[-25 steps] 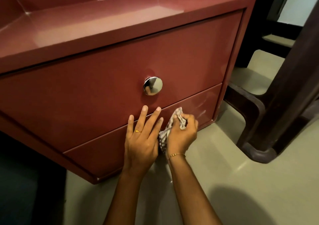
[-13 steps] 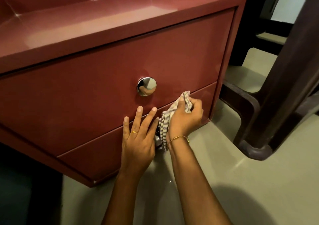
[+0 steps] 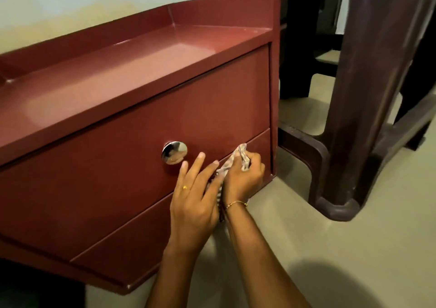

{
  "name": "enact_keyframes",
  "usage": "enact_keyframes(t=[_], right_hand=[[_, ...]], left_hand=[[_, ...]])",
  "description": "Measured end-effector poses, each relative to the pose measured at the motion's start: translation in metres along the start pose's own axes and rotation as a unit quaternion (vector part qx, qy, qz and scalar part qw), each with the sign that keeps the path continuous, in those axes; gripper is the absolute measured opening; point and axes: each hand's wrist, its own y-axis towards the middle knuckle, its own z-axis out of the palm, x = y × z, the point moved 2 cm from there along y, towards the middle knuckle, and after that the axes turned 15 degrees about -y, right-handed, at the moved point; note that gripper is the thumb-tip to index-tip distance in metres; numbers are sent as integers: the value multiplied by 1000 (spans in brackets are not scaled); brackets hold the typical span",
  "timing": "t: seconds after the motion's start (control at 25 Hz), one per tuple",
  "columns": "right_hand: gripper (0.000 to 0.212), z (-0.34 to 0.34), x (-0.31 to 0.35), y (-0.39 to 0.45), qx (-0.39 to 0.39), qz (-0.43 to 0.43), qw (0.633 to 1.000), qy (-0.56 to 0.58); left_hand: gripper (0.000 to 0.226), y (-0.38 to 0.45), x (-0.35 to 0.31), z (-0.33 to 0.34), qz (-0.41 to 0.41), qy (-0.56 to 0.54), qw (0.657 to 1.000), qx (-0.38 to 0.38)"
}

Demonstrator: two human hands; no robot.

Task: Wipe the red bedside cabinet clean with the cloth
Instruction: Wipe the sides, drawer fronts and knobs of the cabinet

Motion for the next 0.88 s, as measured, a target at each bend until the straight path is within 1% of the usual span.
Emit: enact_keyframes(t=[0.04,0.08,0.16,0.2,0.24,0.28,0.32,0.4,0.48,0.52,0.56,0.68,0.72,0.76,0.8,0.88], right_hand=[[13,0,-9,1,4,24,1000,-2],[15,0,-23,2,18,71,997,-11],[19,-3,-49,4,42,176,983,-43],[20,-4,-54,8,47,207,976,-50],[19,-3,-52,13,43,218,974,-51],[18,-1,-43,19,30,201,978,-43],[17,0,-28,25,19,163,986,-32],[16,0,1,32,-1,95,995,-17],[16,-1,10,34,-15,75,997,-19],[17,-1,2,33,-12,87,996,-29],[18,-3,-13,34,-2,117,992,-40],[22,-6,-52,36,31,210,975,-64],[21,-5,-52,40,26,221,973,-61],[18,-4,-47,46,14,214,975,-55],[16,-2,-37,52,0,182,982,-45],[14,1,-7,53,-24,84,995,-42]], left_hand=[[28,17,-2,3,30,-9,999,5],[32,33,-4,7,62,-5,998,20],[41,58,-5,20,138,35,986,81],[38,67,-1,27,176,67,975,118],[36,73,5,32,205,103,961,153],[39,77,11,34,226,141,947,179],[43,80,18,36,246,176,933,195],[48,82,26,38,282,227,911,200],[51,78,28,42,296,260,895,208],[52,75,29,44,301,274,888,212],[53,73,29,47,304,286,883,216],[53,70,30,51,299,298,880,217],[53,70,31,51,298,300,880,216],[53,70,31,51,297,301,880,214],[52,69,31,52,300,305,879,211],[52,69,31,54,310,309,875,207]])
